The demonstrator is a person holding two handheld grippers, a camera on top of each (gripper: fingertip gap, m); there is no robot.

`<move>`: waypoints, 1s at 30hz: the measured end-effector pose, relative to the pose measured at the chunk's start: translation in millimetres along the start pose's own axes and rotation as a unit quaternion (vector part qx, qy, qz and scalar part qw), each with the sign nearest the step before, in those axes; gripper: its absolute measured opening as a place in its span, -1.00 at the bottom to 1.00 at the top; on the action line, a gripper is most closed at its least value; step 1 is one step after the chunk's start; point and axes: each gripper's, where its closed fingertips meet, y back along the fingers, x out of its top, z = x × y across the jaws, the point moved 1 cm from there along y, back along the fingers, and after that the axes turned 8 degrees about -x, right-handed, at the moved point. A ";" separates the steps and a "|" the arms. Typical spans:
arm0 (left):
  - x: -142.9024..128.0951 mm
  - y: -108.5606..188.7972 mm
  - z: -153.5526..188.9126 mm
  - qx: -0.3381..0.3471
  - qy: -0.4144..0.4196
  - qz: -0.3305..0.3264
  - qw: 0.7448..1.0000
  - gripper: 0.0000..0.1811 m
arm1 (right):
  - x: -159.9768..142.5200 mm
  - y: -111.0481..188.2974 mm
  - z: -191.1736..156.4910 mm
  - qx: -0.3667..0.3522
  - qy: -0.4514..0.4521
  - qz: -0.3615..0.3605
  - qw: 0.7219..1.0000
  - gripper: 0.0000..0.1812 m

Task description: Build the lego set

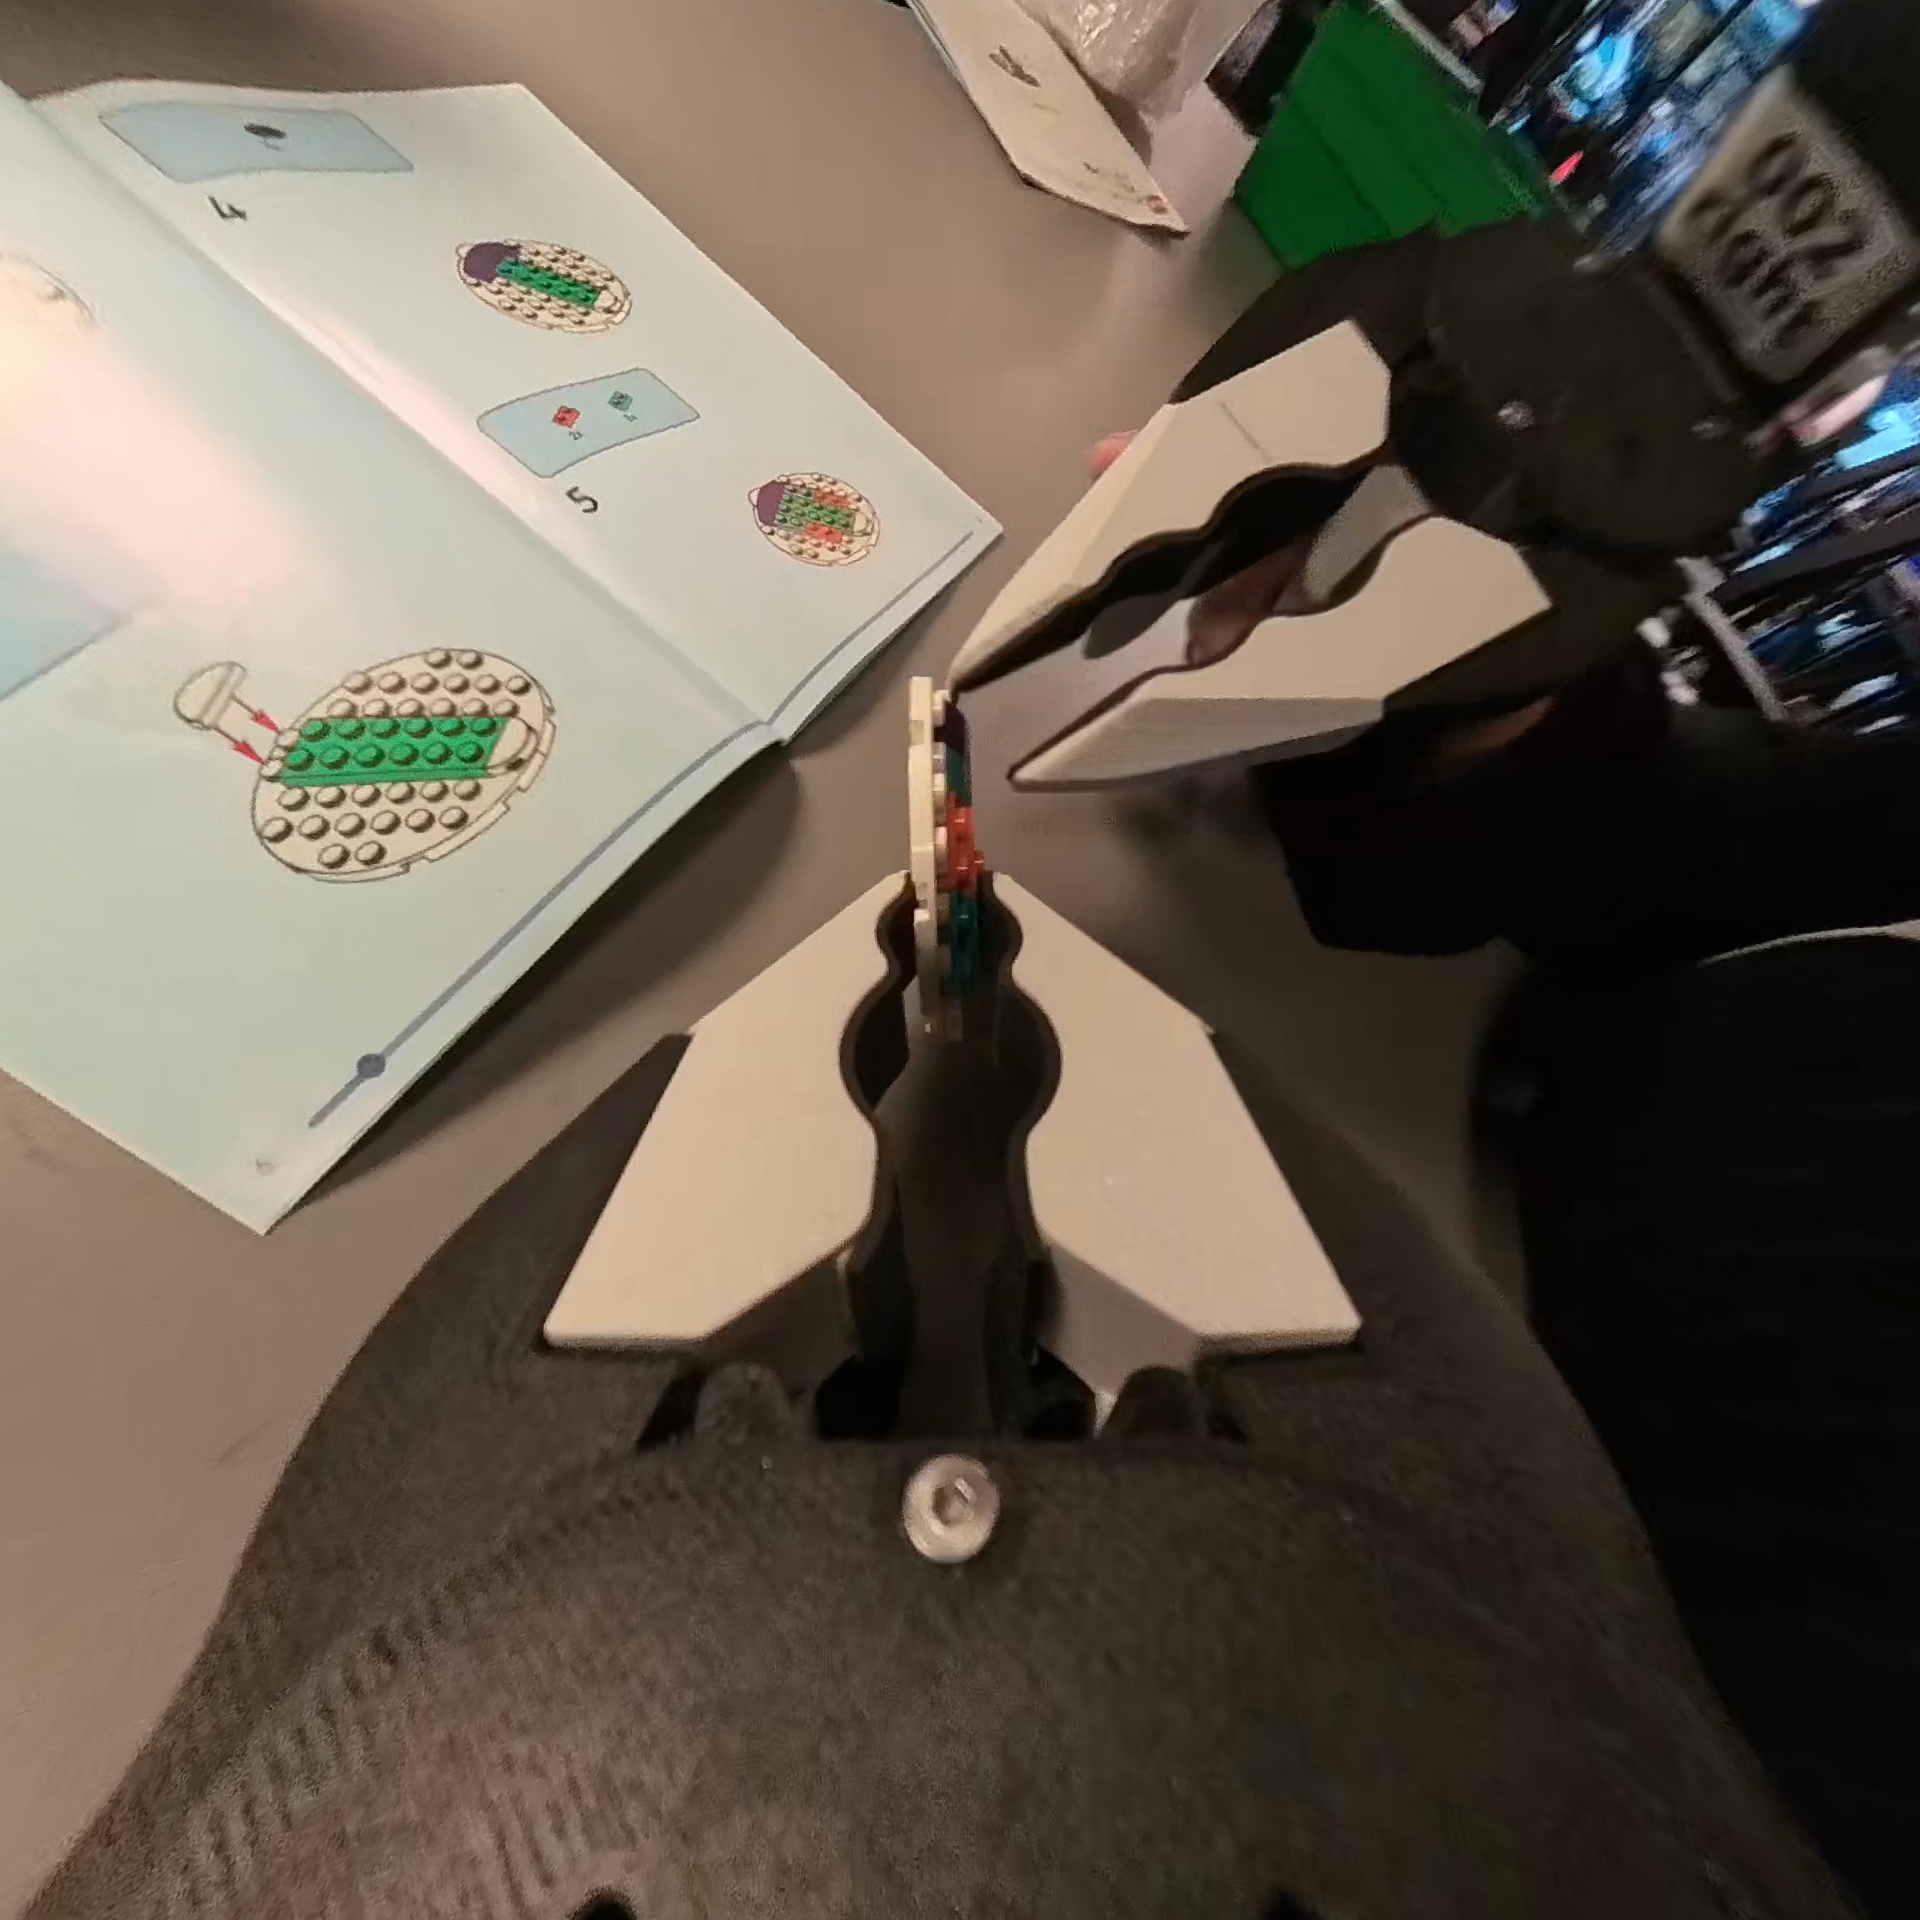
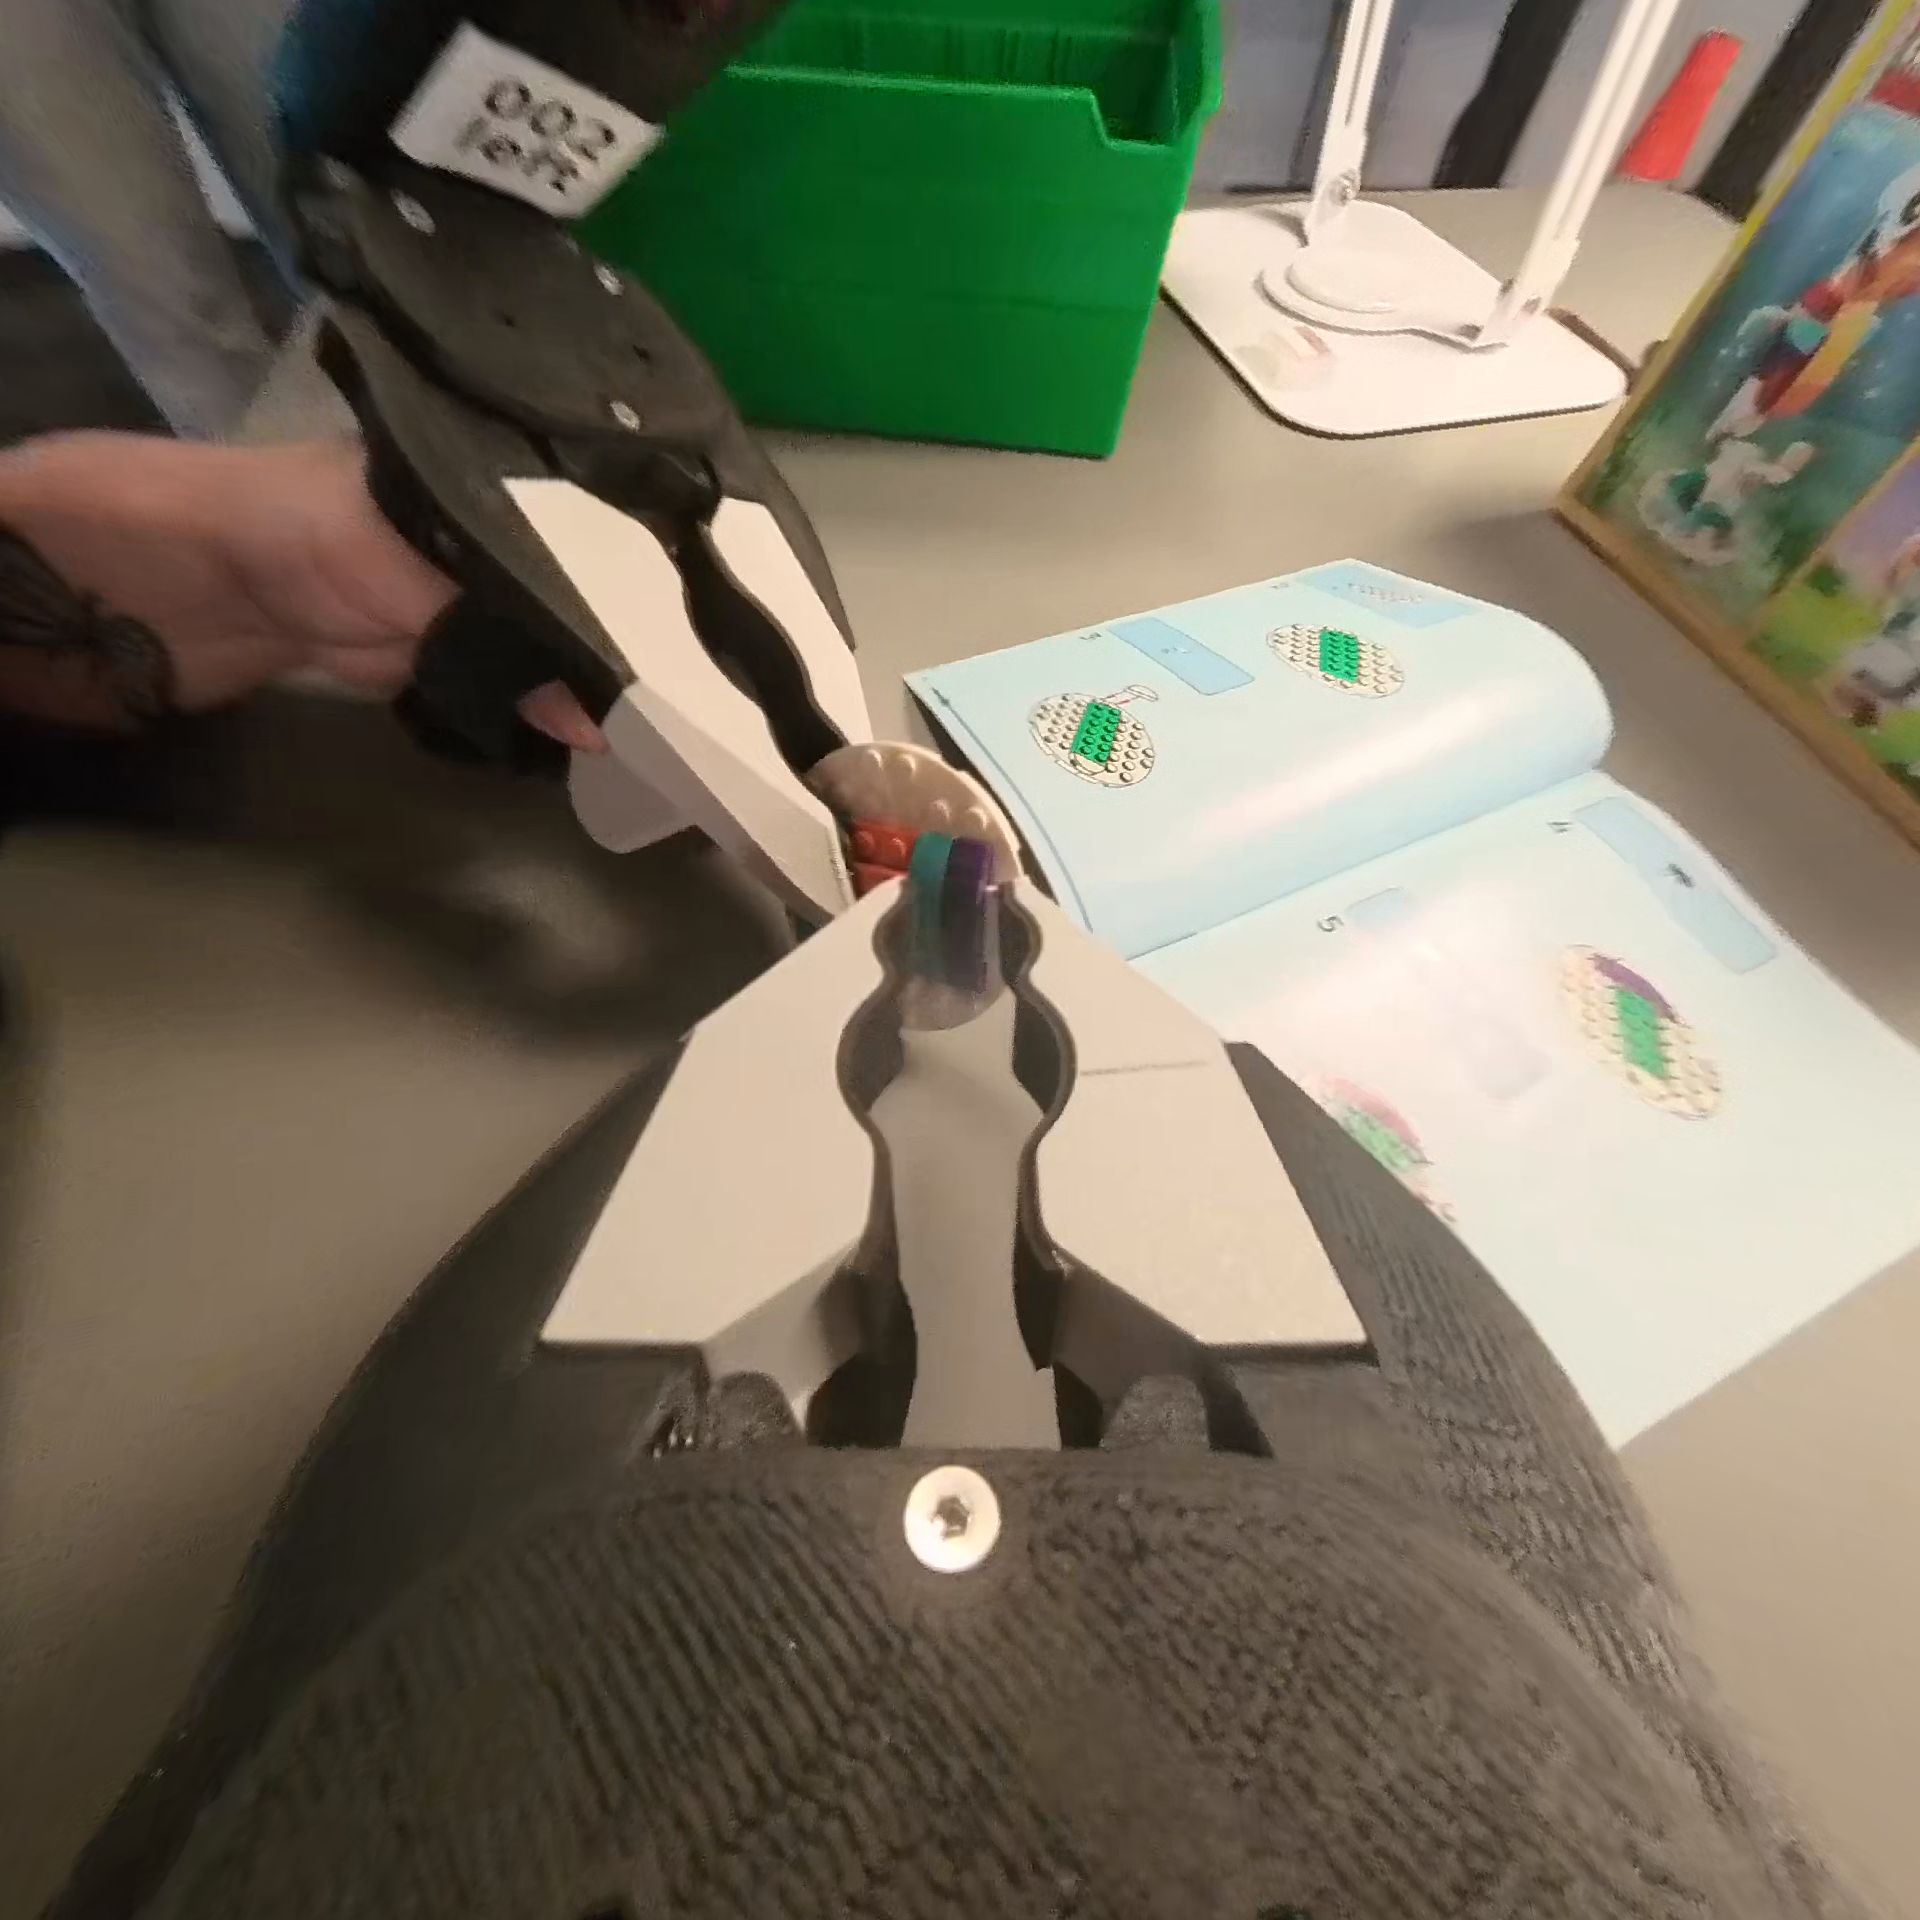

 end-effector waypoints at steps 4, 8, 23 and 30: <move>3.4 5.4 14.4 -0.087 0.033 0.022 0.995 -0.91 | 0.4 7.8 5.9 0.040 -0.064 0.030 0.997 -0.65; 6.0 11.7 32.0 -0.161 0.031 0.033 0.986 -0.91 | 0.3 16.6 -12.5 0.166 -0.148 0.025 0.975 -0.71; 25.4 20.9 35.4 -0.182 0.038 0.118 0.975 -0.65 | 26.3 32.6 -18.4 0.297 -0.311 0.099 0.897 -0.94; 23.1 19.5 39.3 -0.197 0.040 0.107 0.974 -0.65 | 23.9 35.7 -20.6 0.312 -0.306 0.086 0.895 -0.94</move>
